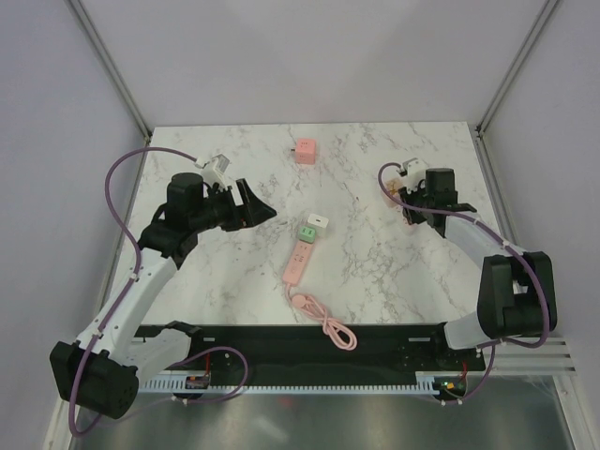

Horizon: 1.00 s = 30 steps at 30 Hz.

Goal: Insert the plug

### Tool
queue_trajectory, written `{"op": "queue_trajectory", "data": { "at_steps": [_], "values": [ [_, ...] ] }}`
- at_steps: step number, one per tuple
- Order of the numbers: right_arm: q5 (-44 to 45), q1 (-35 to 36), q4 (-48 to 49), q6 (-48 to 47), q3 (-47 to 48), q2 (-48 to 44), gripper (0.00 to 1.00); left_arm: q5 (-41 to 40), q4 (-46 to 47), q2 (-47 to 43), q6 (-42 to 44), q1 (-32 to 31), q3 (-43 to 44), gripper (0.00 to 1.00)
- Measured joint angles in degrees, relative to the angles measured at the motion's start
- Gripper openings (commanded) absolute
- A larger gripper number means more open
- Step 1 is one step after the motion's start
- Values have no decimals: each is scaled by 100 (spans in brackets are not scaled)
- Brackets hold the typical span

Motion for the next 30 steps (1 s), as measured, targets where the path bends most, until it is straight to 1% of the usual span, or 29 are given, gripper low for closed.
{"op": "queue_trajectory", "data": {
  "at_steps": [2,3,4,5,6,9,11,14,15,17,19,21,25,27,30],
  "values": [
    [15,-59,114,22,-42,0,0,15,26,4,-20,17,-4,88],
    [15,-74,144,39,-50,0,3,17,33,4,-26,28,-7,88],
    [13,-76,149,48,-52,-4,14,20,42,4,-33,42,-7,88],
    [11,-76,146,61,-52,-9,23,17,59,4,-39,52,-7,88],
    [11,-76,144,81,-52,-24,36,17,72,4,-42,59,-9,88],
    [15,-103,-17,170,-50,-120,58,17,114,4,-46,59,-20,88],
    [20,-122,-273,208,-50,-251,60,15,114,2,-48,59,-35,88],
    [44,-129,-640,256,68,-505,68,9,114,4,-50,59,-48,89],
    [66,-129,-767,291,181,-570,75,-2,114,4,-61,59,-48,89],
    [103,-129,-938,367,474,-675,80,-20,116,11,-72,59,-48,90],
    [109,-129,-1073,463,796,-769,82,-31,109,66,-72,59,-35,90],
    [90,-129,-1174,656,1062,-857,98,-68,74,297,-72,59,101,90],
    [-138,-120,-1189,1246,1270,-1174,98,-282,-63,1121,-79,59,667,91],
    [-212,-74,-1187,1722,1270,-1362,98,-363,-122,1554,-83,61,1012,91],
    [-245,22,-1189,2538,1268,-1617,98,-610,-177,2435,-72,61,1847,92]
  ]
}}
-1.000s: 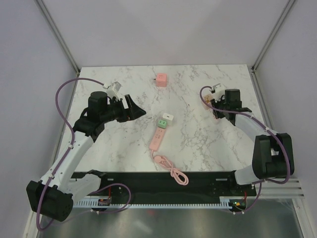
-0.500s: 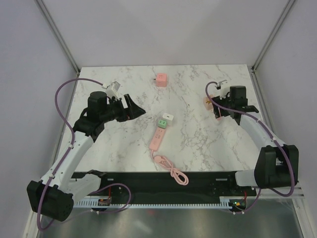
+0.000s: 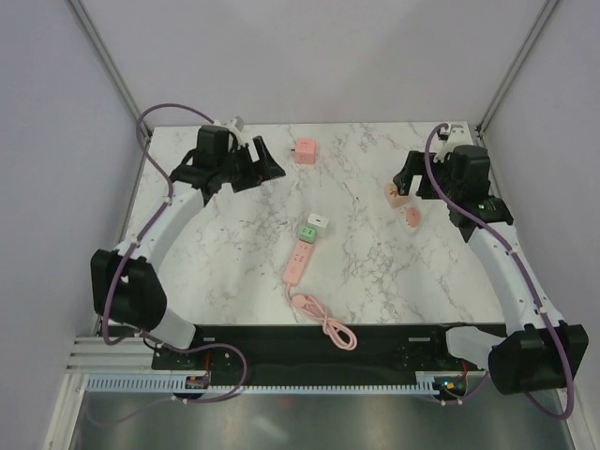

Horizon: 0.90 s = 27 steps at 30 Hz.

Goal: Insert the plug

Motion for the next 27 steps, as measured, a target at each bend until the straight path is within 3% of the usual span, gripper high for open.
{"op": "queue_trajectory", "data": {
  "at_steps": [6,14,21,27],
  "values": [
    [-9,92,151,1189,-422,-833,98,-612,11,1810,330,7,1703,93],
    [50,92,286,1703,-942,-1587,98,-1508,-223,4026,1064,-216,4033,94],
    [-57,94,597,1967,-988,-1113,98,-2170,-367,5165,1690,-702,5346,94],
    [-201,94,634,2083,-988,-680,98,-2485,-389,5759,1893,-938,5943,93]
  ]
}}
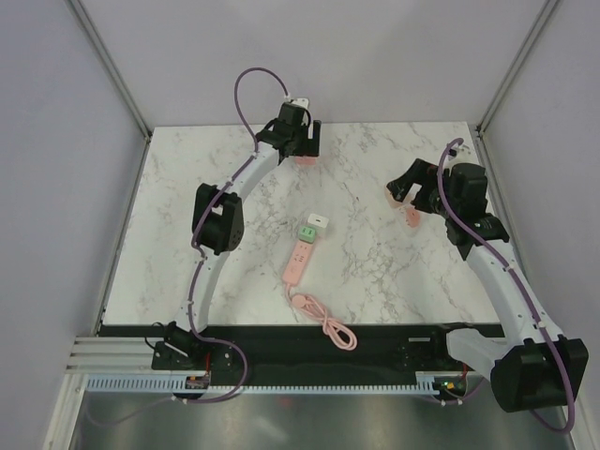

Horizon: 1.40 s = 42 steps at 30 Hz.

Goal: Insert the plug

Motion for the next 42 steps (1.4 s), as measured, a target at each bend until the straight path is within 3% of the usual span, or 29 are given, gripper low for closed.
{"op": "queue_trajectory", "data": {
  "at_steps": [8,24,28,30,33,36,37,40,42],
  "values": [
    [-105,0,286,125,0,85,98,-184,37,595,140,76,404,90],
    [-262,0,466,177,151,708,98,72,590,962,184,98,470,91],
    [-297,0,516,179,223,874,98,96,708,1010,184,96,476,84],
    [-337,0,546,179,249,964,98,114,820,1032,181,96,492,79],
    [-365,0,546,177,249,1036,98,116,916,1040,184,96,496,63],
    [-372,0,549,170,249,1045,98,122,979,1043,197,96,496,42],
    [-372,0,549,168,247,1045,98,136,986,1043,203,96,496,29],
    [-376,0,546,98,247,1064,98,199,1147,935,195,94,262,6],
    [-365,0,540,-26,247,1095,98,282,1189,693,151,96,-118,2]
  ]
}}
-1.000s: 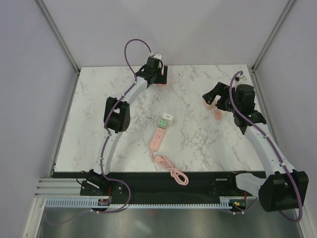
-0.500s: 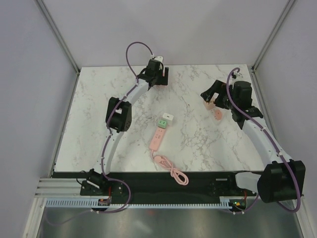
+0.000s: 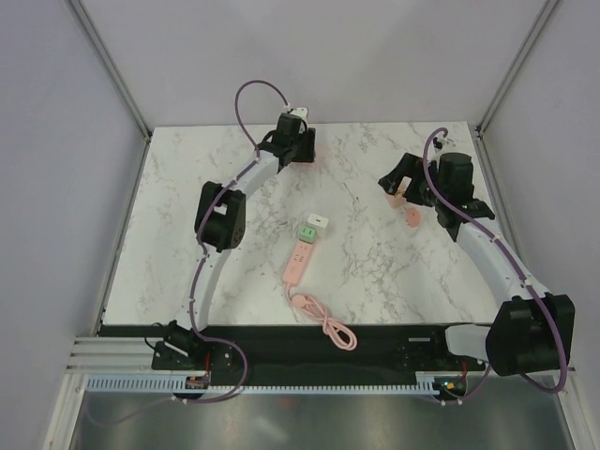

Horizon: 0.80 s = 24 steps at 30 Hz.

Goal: Insert the plug

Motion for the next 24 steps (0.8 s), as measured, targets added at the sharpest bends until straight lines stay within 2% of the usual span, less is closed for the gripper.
{"op": "queue_trajectory", "data": {
  "at_steps": [4,8,11,15,19,24],
  "values": [
    [144,26,-42,-413,0,-15,98,621,-44,-868,-356,0,-1110,2],
    [293,63,-72,-721,0,-155,98,1578,323,-2308,-927,-2,-2754,2],
    [286,92,-87,-750,22,-319,98,2319,894,-3506,-1432,-2,-3799,2],
    [118,111,-85,-599,55,-520,98,3217,1899,-4712,-1993,-2,-4756,2],
    [-2,138,-170,-98,133,-612,96,3722,2835,-5683,-2192,-26,-5821,2],
    [-122,238,223,1499,-44,-883,96,3432,3792,-6531,-2188,-155,-7350,2]
  ]
}}
